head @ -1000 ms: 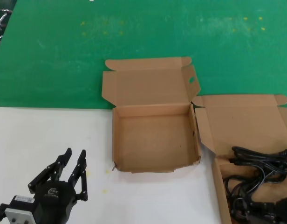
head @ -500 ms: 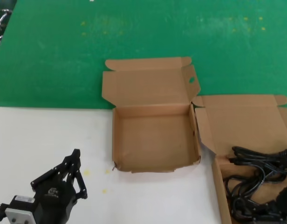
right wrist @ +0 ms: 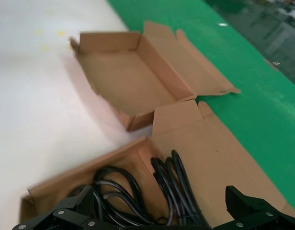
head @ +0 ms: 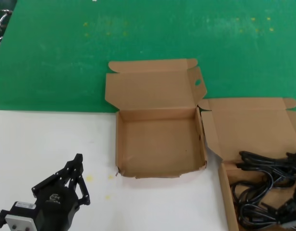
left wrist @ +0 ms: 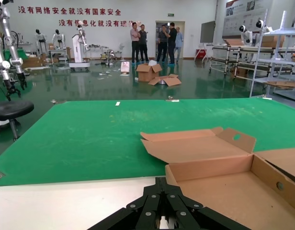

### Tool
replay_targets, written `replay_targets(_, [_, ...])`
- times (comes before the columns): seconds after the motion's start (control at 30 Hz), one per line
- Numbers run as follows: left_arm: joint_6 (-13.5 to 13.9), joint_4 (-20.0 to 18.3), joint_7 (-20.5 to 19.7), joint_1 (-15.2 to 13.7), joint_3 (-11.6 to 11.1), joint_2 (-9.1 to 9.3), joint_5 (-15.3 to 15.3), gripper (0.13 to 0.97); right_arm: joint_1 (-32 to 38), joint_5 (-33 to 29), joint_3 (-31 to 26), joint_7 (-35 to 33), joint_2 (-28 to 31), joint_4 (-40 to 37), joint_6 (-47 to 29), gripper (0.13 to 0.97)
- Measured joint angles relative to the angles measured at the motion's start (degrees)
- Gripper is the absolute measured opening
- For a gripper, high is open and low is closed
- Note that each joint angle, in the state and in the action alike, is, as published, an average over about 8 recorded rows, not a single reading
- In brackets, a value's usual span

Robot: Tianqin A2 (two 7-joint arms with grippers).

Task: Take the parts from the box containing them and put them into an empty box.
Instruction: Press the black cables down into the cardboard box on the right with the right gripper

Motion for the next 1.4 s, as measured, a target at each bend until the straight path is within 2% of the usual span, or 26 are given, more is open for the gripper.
replay_targets(0.13, [0.0, 0.0, 0.0, 0.0, 0.0, 0.00, 0.0, 0.135, 1.7, -8.1, 3.4, 2.0, -2.8, -1.9, -6.7, 0.966])
replay_targets(0.3, [0.0, 0.0, 0.0, 0.0, 0.0, 0.00, 0.0, 0.135, 4.5, -15.6, 6.8, 0.9, -6.9, -4.3, -15.3, 0.966])
replay_targets(0.7, [0.0, 0.0, 0.0, 0.0, 0.0, 0.00, 0.0, 0.135, 10.1, -27.1, 10.8, -5.7, -14.8, -10.4, -31.1, 0.966])
replay_targets(0.93, [0.0, 0.0, 0.0, 0.0, 0.0, 0.00, 0.0, 0.135, 12.4, -31.6, 13.0, -8.3, -19.1, -13.9, -35.6, 0.966])
replay_targets(1.23, [0.0, 0.0, 0.0, 0.0, 0.0, 0.00, 0.0, 0.134, 13.6, -35.8, 15.6, -10.7, -23.4, -17.7, -37.6, 0.932])
replay_targets(1.4, [0.0, 0.0, 0.0, 0.0, 0.0, 0.00, 0.0, 0.134, 13.5, -36.9, 17.1, -12.1, -25.0, -19.5, -37.3, 0.869])
